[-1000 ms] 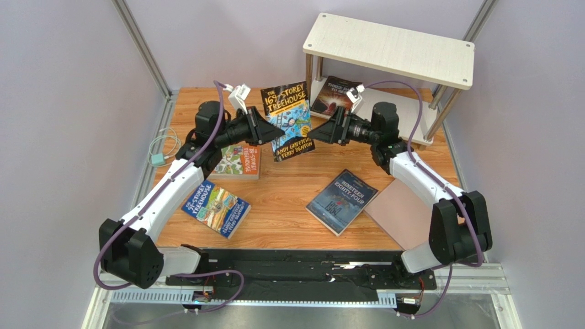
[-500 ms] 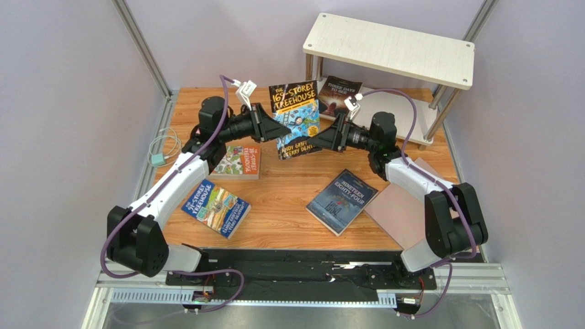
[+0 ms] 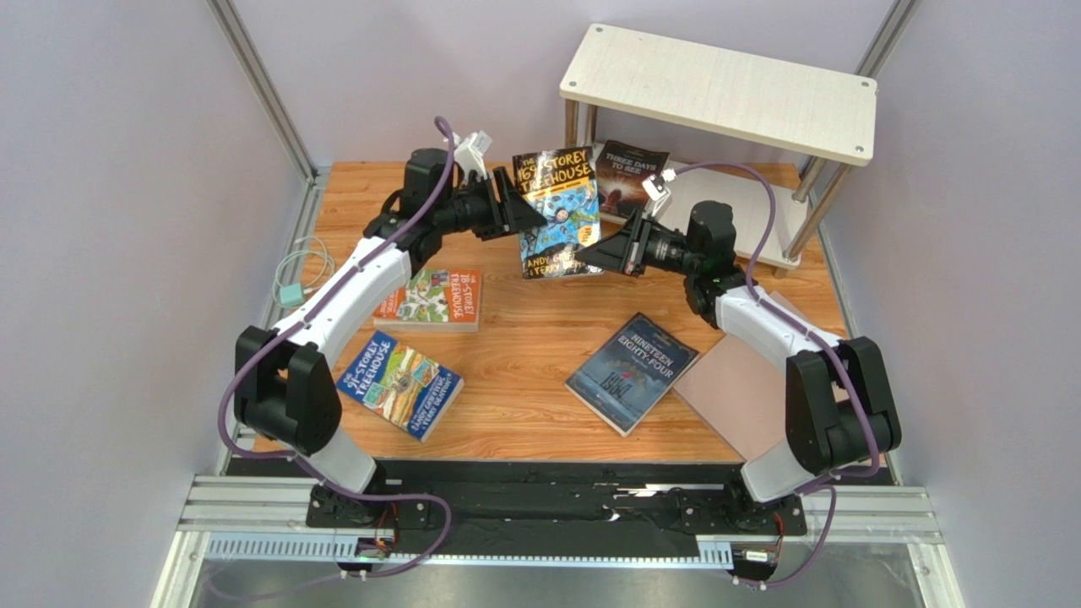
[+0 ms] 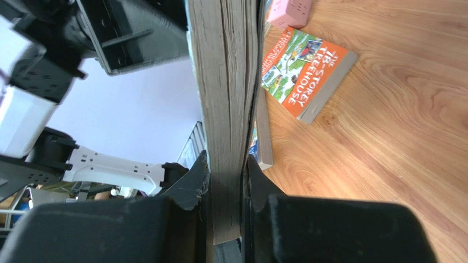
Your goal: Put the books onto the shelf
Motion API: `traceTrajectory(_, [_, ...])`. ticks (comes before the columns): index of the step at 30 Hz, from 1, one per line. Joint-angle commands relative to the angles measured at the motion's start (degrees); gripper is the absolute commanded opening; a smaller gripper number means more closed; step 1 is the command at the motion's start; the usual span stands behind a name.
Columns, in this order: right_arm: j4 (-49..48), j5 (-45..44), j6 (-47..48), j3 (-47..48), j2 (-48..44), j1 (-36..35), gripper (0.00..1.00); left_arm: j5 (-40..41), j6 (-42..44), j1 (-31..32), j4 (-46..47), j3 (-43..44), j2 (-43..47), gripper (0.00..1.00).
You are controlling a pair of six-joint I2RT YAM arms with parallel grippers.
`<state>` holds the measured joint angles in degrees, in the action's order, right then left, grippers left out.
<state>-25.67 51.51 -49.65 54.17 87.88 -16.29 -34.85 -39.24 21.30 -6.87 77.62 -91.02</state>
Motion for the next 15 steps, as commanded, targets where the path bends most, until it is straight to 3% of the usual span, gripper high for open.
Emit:
traceTrajectory(1, [4.6,-4.1,3.2,2.1,0.2,2.0,0.00,28.8,5.2,-0.8,-24.6,6.2,1.9,0.60])
traceTrajectory(7, [7.0,-5.3,5.0,5.6,4.4,6.3,0.00,34.2,4.5,-2.9,-25.8,-1.1,8.6,0.61])
traceTrajectory(15, [5.9,-7.1,3.6,10.9,10.6,10.6,0.00,33.0,6.3,-2.9,-25.1,-5.9,12.7,0.61])
